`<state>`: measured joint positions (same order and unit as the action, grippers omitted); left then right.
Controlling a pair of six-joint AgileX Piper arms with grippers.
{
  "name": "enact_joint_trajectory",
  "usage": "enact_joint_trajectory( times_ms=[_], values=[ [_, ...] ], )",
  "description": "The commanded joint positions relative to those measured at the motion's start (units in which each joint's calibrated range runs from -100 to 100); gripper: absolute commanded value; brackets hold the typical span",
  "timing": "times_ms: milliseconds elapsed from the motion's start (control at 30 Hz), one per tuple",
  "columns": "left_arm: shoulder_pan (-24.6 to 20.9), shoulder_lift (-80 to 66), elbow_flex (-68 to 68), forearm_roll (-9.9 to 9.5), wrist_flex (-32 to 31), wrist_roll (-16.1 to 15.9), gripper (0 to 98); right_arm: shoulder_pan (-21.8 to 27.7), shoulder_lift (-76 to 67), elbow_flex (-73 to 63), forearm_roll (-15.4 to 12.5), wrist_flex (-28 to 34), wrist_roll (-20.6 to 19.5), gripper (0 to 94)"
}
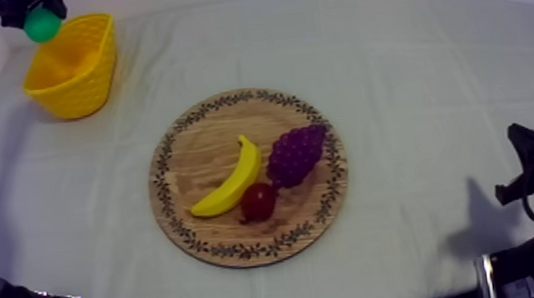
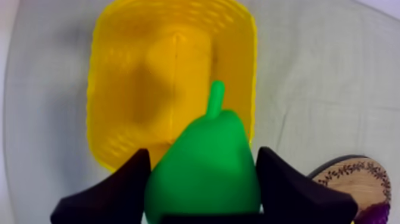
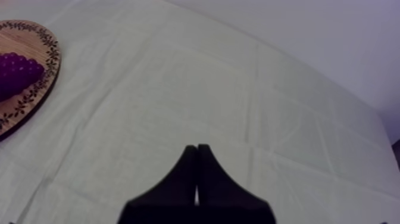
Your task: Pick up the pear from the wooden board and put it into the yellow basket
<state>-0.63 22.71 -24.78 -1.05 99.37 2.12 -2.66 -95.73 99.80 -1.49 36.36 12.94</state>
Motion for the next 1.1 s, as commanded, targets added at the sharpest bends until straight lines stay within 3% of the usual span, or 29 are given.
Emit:
enact_joint_trajectory(
  times_ms=[0,267,833,1067],
  values=[
    [-0.21,1.71,-0.23,0.15,-0.60,0.12,57.4,-0.02,-0.03,-0.02,0.00,0.02,-0.02,0.4],
    [-1.85,10.04,-4.48,1.36,-2.46,0.01,57.1,-0.02,-0.03,-0.02,0.00,0.02,0.02,0.4],
    [-3.11,26.34,-17.86,1.63,-2.71,-0.46,57.3,-0.02,-0.03,-0.02,0.00,0.02,0.01,0.4],
    [-3.80,27.87,-17.83,2.49,-2.67,0.17,74.9,-0.02,-0.03,-0.02,0.00,0.02,0.02,0.4]
  ],
)
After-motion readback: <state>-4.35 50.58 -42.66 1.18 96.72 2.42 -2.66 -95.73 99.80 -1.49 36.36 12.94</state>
